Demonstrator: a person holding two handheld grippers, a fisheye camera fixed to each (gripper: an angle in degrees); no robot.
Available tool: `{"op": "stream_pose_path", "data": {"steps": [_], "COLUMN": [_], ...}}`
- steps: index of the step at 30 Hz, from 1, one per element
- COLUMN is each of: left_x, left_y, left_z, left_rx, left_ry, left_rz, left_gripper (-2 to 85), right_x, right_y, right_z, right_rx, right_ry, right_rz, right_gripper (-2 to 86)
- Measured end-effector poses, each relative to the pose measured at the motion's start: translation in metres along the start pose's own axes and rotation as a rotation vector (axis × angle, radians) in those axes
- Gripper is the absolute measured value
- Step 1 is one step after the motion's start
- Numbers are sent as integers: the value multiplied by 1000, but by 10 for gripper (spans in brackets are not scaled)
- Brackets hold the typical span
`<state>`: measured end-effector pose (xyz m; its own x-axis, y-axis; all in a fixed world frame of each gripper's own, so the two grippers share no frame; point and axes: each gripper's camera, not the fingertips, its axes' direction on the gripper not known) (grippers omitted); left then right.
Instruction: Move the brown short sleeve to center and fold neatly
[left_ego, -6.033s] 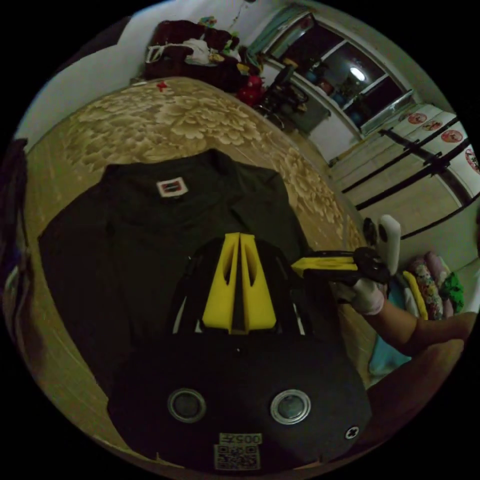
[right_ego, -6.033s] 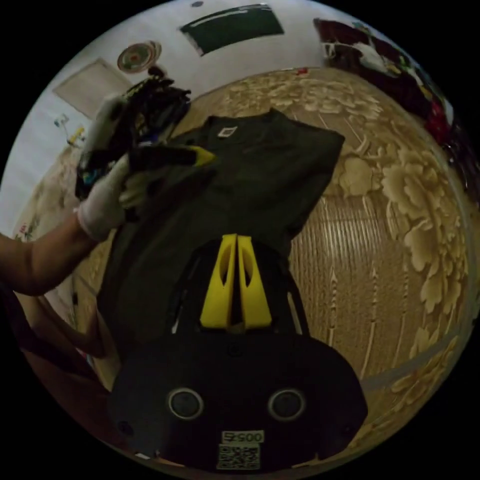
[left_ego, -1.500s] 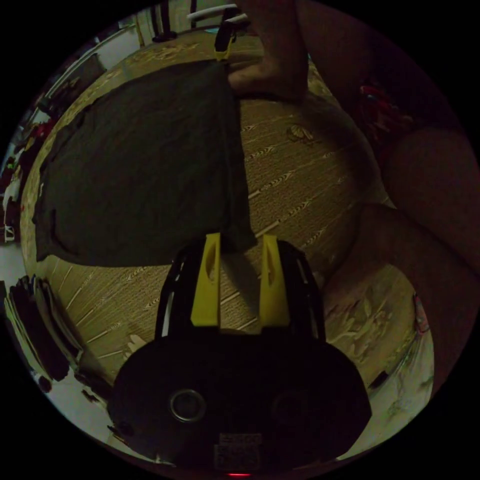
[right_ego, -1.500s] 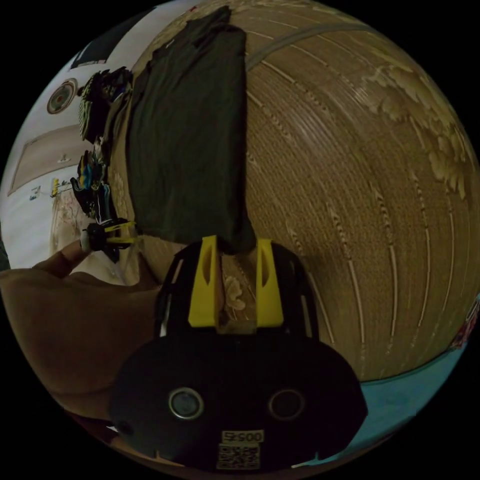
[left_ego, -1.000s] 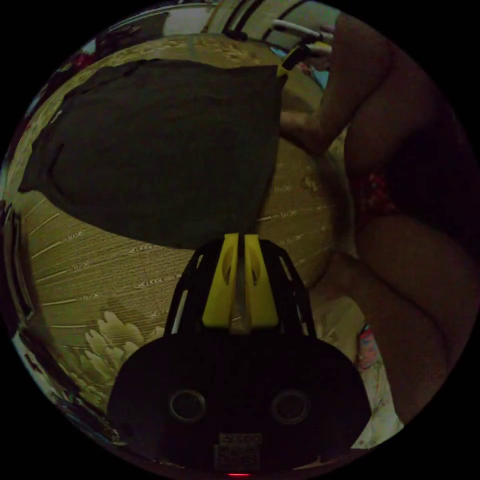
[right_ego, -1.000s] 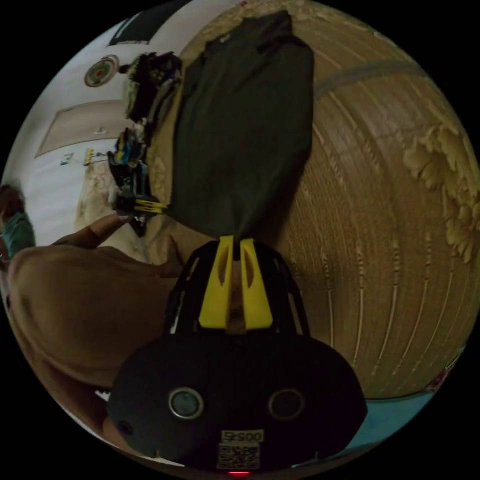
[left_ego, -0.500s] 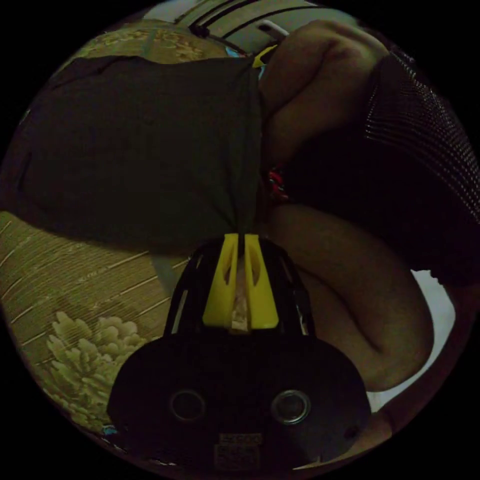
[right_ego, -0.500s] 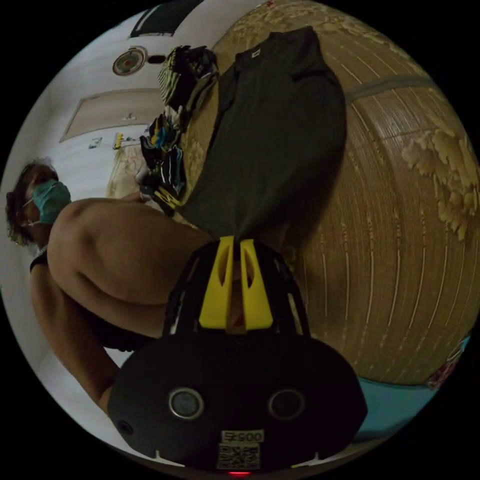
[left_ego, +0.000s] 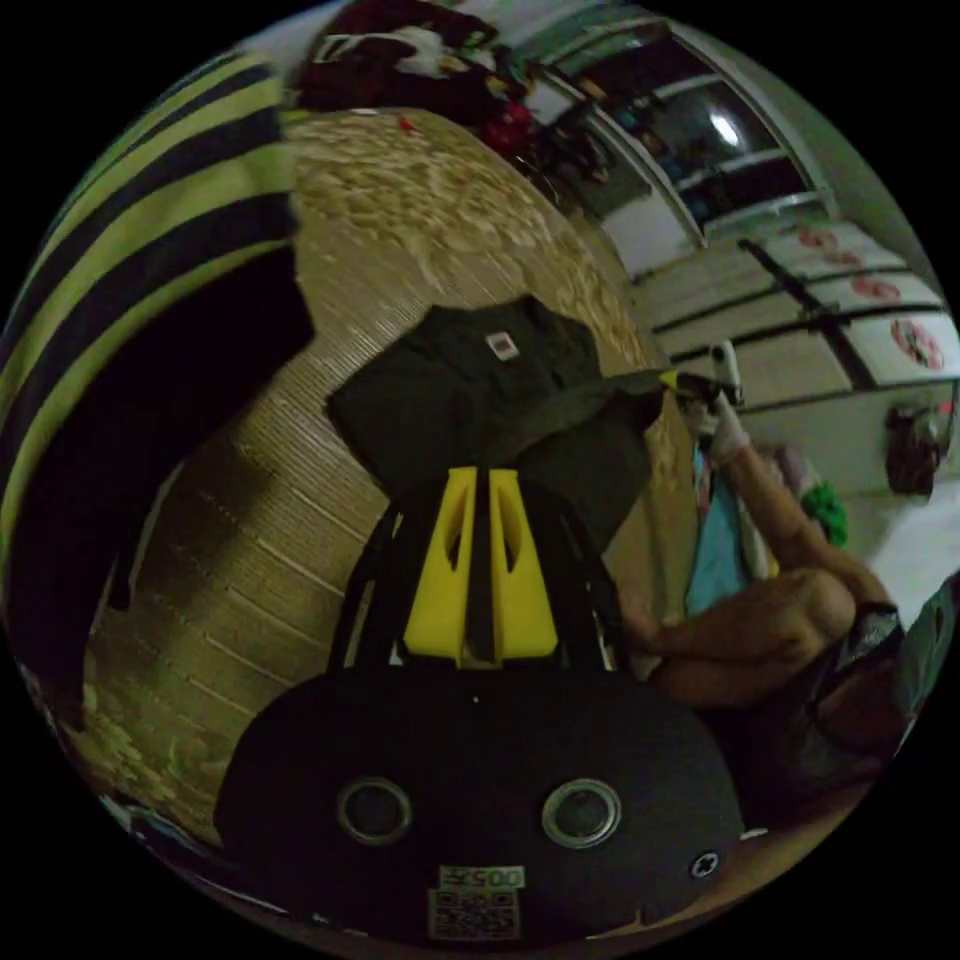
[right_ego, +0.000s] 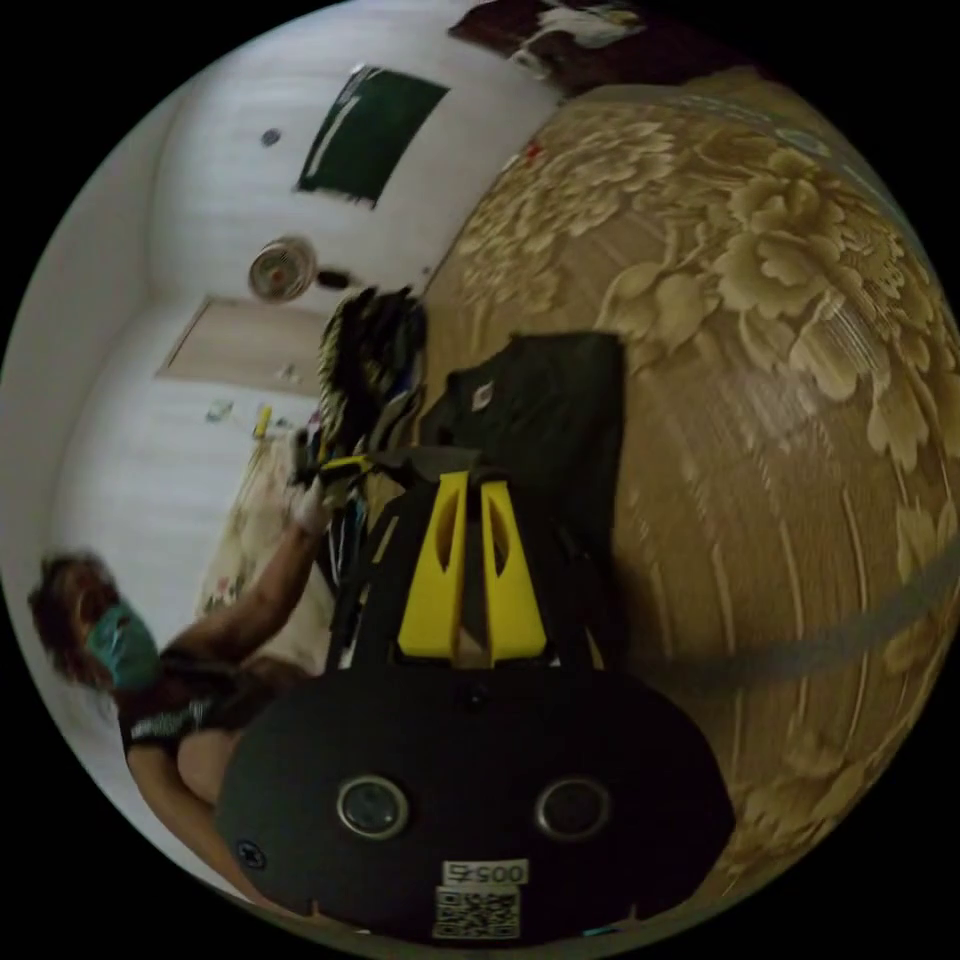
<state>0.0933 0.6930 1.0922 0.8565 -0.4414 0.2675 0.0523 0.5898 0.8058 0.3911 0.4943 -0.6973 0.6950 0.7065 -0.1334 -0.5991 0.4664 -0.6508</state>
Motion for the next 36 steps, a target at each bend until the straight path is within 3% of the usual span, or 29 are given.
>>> {"op": "stream_pose_path", "data": {"steps": [12,18,20,25,32,34,36], "left_x": [-49,-20,-10,9,1,-8,-11], "left_y": [-27,-3,-1,-22,-48,-47,-41], "left_z": [-24,-58,-54,-10,4,-9,-20], "left_rx": [198,459,447,193,83,137,177], "left_ry": [-56,-307,-323,-305,-337,-395,-443], "left_rz": [-236,-299,-273,-110,-91,-176,-235], "left_gripper": [40,2,-2,-6,-6,-7,-7], "right_x": [-11,-46,-59,-100,-153,-168,-188], "right_y": [-103,-137,-145,-157,-213,-225,-235], "right_z": [20,28,30,24,113,118,104], "right_rx": [76,126,132,231,-157,-104,98], "right_ry": [-70,-67,-36,89,64,176,321], "right_rz": [91,28,18,-47,-120,-128,-97], "right_gripper": [14,38,37,1,-9,-10,-10]}}
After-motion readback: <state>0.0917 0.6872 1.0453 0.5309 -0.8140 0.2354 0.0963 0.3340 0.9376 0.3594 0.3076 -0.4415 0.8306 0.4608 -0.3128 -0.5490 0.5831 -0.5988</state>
